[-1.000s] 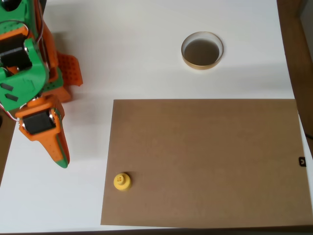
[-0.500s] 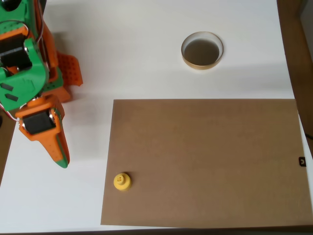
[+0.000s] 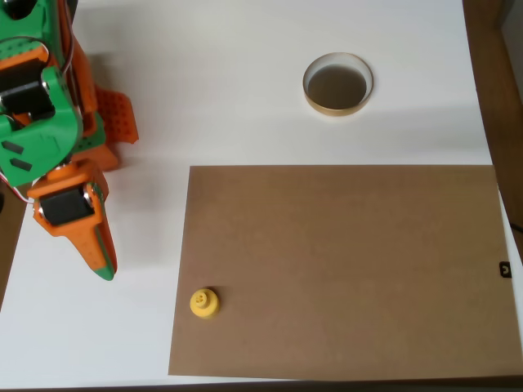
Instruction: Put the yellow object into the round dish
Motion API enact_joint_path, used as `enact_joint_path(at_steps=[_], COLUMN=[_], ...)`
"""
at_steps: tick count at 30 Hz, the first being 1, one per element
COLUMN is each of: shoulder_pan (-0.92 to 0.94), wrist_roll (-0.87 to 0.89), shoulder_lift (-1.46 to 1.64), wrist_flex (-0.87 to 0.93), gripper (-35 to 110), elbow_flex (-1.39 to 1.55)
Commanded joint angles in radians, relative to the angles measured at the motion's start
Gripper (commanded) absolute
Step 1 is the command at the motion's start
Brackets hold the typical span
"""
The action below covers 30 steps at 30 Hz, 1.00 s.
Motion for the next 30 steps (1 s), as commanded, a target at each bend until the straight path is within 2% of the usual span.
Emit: enact_joint_path(at_steps=[1,11,19,30], shoulder_pan=[0.018,0.029,0.081,0.106], wrist_roll=[-0.002,0.020,-0.072,-0.206], shoulder_lift=[0.020,0.021,0.025,0.029], wrist_flex=[-0.018,-0.061,0.023,0.037], gripper=[1,1,17,27], elbow_flex=[-0.012,-0.002,-0.161,-0.256])
